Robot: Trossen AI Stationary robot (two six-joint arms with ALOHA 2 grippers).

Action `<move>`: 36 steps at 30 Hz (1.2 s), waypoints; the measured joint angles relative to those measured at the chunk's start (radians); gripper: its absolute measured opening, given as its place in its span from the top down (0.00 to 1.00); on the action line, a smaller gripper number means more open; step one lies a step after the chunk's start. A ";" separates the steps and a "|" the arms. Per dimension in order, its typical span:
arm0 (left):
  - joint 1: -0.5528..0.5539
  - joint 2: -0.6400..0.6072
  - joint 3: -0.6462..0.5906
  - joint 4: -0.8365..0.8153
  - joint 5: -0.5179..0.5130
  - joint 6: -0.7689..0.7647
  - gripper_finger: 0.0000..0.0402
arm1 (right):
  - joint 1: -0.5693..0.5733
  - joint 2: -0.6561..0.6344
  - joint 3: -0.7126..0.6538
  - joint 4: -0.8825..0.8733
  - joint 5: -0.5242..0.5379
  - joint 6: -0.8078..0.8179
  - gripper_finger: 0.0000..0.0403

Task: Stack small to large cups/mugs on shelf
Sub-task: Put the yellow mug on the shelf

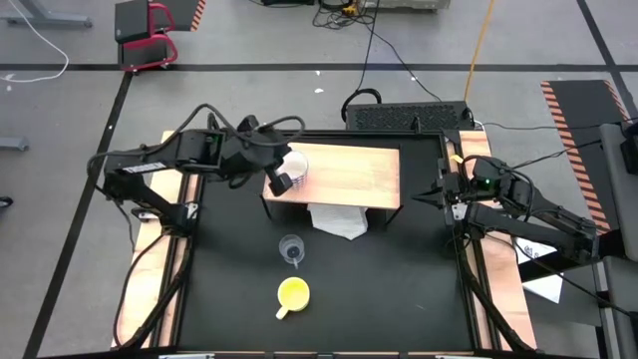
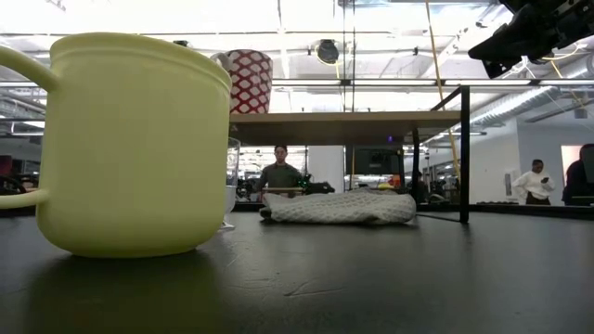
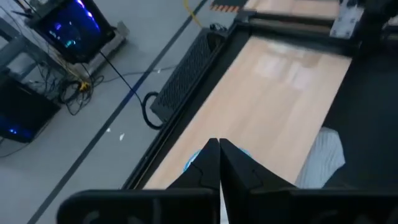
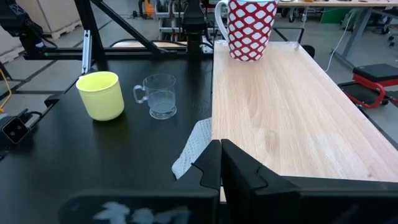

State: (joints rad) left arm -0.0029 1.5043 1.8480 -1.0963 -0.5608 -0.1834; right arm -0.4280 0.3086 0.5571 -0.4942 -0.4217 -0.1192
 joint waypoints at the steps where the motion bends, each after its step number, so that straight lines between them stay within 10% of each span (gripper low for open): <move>1: 0.000 -0.004 0.000 0.003 -0.002 -0.001 1.00 | 0.000 0.000 0.000 0.000 0.000 0.000 1.00; 26: -0.120 -0.231 -0.038 -0.005 -0.068 0.034 1.00 | 0.000 0.000 0.000 -0.003 0.000 -0.001 1.00; 36: -0.210 -0.473 -0.314 0.227 -0.069 0.199 1.00 | 0.000 0.000 0.000 -0.003 0.000 -0.001 1.00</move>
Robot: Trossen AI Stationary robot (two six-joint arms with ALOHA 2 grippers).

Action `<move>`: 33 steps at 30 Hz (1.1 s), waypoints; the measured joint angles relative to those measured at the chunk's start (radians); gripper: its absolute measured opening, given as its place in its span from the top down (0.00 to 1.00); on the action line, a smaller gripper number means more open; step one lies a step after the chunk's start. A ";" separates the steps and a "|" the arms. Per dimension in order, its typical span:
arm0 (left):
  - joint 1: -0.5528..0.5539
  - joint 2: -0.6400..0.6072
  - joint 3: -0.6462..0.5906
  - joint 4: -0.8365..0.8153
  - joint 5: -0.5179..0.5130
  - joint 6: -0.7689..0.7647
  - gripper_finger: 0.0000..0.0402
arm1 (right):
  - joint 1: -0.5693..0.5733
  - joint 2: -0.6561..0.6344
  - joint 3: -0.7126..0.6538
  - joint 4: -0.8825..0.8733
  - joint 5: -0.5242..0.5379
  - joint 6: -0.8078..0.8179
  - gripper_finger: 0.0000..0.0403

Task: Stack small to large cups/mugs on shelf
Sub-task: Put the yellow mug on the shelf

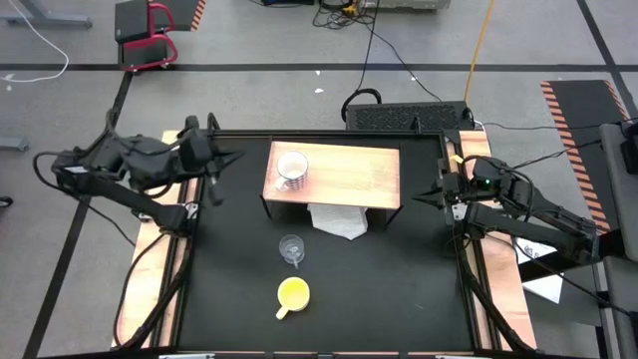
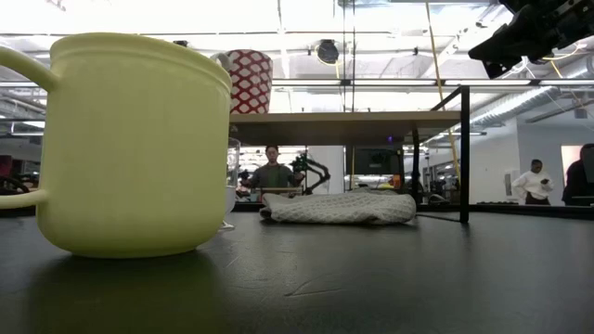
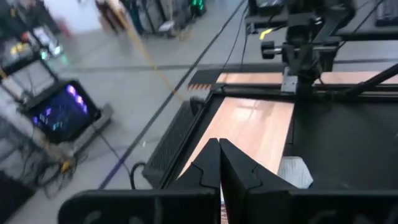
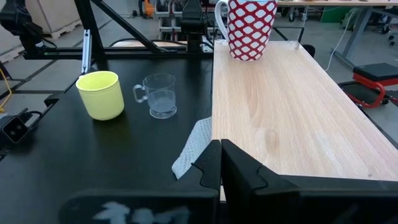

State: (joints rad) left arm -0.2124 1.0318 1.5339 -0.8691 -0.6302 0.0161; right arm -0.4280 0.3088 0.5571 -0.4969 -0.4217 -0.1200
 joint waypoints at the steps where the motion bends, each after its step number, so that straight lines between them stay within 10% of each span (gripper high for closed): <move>1: -0.006 -0.026 -0.040 0.040 0.000 0.009 1.00 | 0.000 0.000 0.000 0.000 0.000 0.000 1.00; 33: -0.050 -0.642 -0.926 0.655 0.168 0.068 1.00 | 0.000 0.000 0.000 0.000 0.000 0.000 1.00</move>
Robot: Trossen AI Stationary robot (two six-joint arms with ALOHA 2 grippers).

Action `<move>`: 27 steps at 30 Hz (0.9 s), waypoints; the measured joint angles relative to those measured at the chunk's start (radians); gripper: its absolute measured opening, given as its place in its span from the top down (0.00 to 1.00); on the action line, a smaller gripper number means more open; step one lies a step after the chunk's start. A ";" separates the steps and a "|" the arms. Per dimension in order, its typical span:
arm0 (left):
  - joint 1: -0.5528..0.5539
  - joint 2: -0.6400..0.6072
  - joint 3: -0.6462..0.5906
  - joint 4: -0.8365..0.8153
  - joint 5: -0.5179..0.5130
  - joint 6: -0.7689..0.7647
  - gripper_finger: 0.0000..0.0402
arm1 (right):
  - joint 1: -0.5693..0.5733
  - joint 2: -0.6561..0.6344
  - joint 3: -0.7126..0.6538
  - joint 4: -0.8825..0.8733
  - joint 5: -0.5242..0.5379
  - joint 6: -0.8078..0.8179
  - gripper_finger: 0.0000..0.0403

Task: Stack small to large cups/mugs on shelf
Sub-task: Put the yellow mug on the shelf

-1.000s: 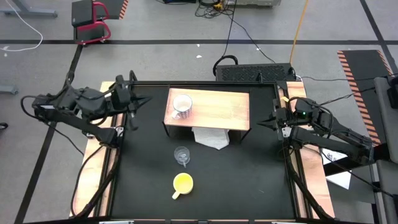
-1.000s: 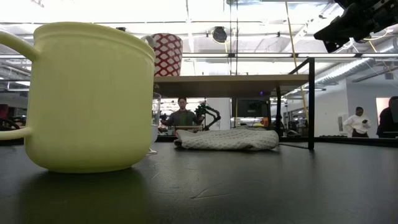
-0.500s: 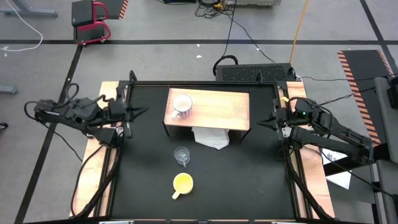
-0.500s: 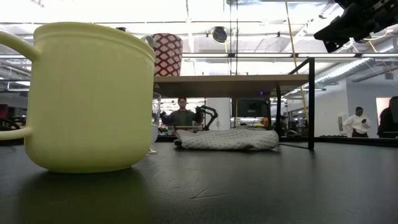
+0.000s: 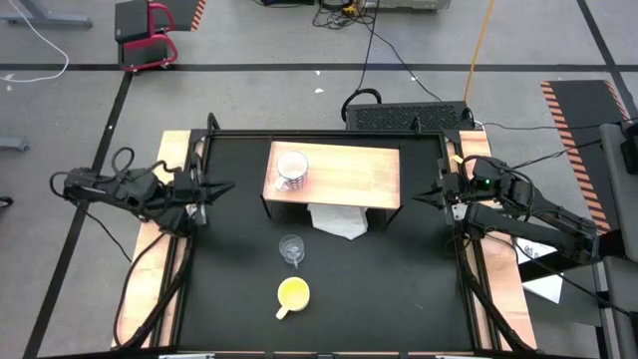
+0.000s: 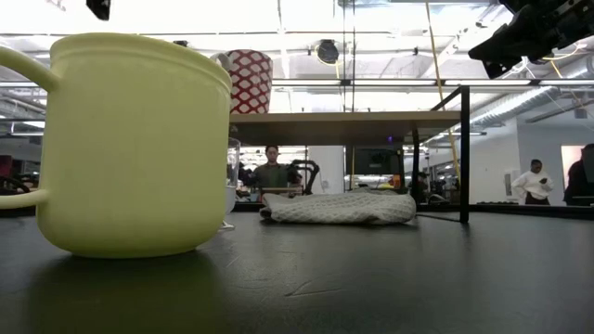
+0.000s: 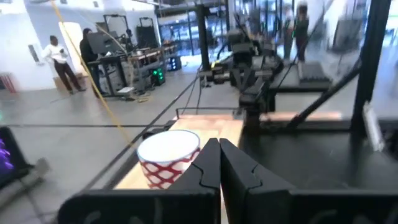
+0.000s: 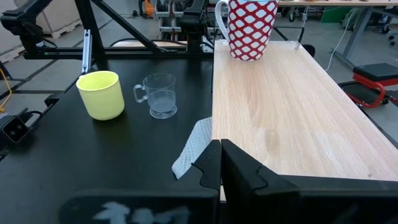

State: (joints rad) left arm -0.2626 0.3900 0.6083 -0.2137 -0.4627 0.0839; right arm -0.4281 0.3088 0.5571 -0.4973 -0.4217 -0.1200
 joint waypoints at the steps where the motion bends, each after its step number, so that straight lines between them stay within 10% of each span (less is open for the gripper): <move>1: 0.000 -0.021 -0.017 0.005 0.014 -0.008 1.00 | 0.000 0.000 0.000 0.000 0.000 0.000 1.00; 27: 0.000 -0.388 -0.371 0.065 0.022 0.117 1.00 | 0.000 -0.001 0.000 0.033 0.000 0.011 1.00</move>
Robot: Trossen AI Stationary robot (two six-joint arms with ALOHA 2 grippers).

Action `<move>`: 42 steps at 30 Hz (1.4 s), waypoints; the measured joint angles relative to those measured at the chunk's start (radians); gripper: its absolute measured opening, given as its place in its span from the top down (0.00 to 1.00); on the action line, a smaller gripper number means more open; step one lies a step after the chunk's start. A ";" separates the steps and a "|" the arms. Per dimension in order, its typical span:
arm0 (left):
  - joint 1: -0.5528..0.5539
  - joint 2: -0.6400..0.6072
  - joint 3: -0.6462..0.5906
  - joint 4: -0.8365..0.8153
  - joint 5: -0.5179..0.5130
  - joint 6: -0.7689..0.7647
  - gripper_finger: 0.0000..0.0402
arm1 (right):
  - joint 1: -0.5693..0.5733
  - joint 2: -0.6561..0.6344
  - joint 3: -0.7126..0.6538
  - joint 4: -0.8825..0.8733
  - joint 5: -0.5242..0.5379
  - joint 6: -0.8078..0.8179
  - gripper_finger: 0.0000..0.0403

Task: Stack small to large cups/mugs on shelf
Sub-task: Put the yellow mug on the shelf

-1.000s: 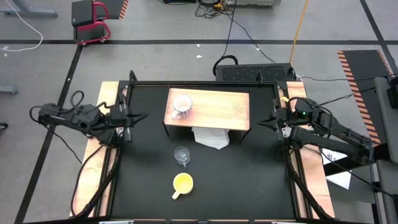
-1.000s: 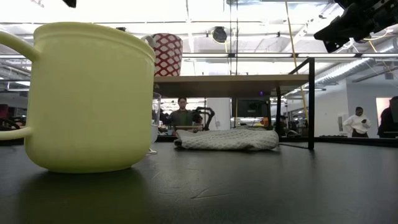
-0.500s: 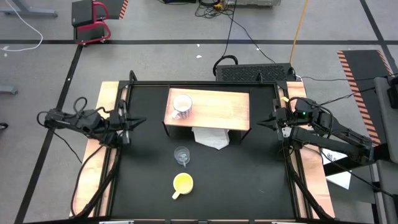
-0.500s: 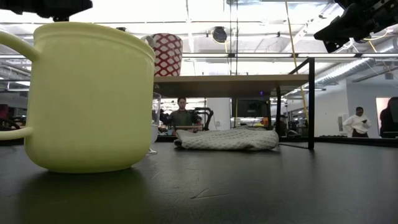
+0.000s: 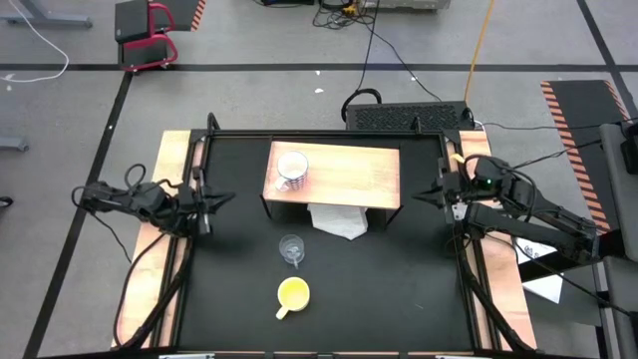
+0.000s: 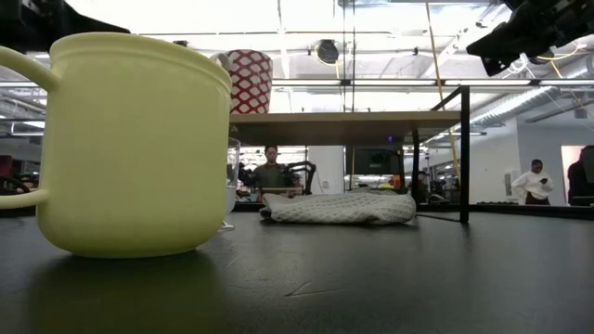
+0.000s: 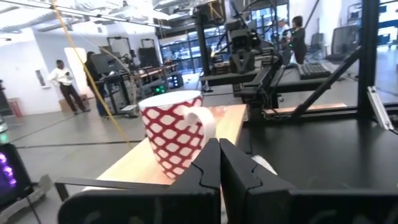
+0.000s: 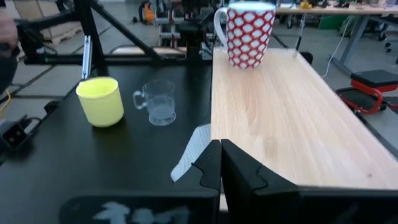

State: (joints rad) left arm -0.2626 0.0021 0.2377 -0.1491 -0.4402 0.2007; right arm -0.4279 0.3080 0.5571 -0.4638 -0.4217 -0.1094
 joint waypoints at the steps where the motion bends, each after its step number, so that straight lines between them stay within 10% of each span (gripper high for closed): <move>1: 0.000 0.001 -0.005 0.004 0.004 0.001 1.00 | 0.000 0.000 0.000 0.011 0.000 0.007 1.00; 42: 0.001 0.086 -0.193 0.103 0.127 0.031 0.99 | 0.001 -0.001 -0.031 0.034 -0.004 0.021 1.00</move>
State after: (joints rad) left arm -0.2615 0.0882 0.0448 -0.0460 -0.3130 0.2320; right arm -0.4271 0.3073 0.5266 -0.4299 -0.4259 -0.0887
